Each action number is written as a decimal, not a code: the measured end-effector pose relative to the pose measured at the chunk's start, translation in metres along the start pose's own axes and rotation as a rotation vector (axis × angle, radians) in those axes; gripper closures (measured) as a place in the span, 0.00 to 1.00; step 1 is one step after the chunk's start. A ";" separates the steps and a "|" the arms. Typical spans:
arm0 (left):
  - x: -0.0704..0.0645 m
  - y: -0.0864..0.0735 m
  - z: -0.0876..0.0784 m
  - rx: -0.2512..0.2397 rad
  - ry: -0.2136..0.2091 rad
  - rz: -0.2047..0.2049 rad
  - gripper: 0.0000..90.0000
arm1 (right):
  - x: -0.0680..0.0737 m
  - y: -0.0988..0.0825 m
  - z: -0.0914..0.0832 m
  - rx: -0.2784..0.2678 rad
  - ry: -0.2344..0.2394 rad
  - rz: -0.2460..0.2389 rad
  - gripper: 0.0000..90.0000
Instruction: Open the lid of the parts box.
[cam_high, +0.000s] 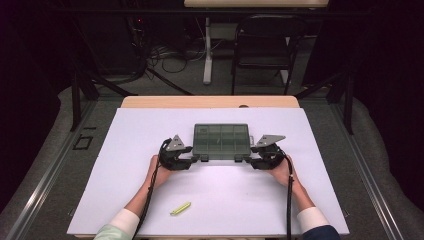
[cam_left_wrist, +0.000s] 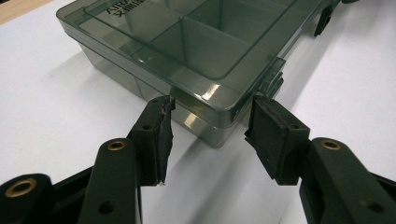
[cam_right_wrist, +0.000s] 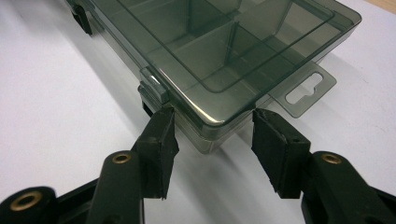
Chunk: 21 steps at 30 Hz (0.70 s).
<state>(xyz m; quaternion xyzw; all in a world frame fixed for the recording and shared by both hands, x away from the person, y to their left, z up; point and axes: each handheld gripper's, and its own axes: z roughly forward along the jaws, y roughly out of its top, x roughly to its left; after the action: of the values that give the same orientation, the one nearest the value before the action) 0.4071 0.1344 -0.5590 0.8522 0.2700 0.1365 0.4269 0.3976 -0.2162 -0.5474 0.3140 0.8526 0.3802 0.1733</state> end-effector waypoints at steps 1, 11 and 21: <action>0.000 0.000 0.000 0.000 0.001 -0.001 0.54 | 0.000 0.000 0.000 -0.011 0.004 0.008 0.54; 0.000 -0.001 0.000 -0.004 -0.007 -0.019 0.54 | 0.000 0.000 0.000 -0.015 -0.001 0.008 0.55; 0.000 -0.001 0.000 -0.006 -0.008 -0.026 0.56 | 0.001 -0.001 0.000 -0.015 -0.002 0.016 0.55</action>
<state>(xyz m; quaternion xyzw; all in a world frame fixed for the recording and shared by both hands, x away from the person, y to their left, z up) 0.4069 0.1351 -0.5600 0.8479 0.2790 0.1282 0.4321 0.3967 -0.2161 -0.5481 0.3198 0.8469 0.3878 0.1735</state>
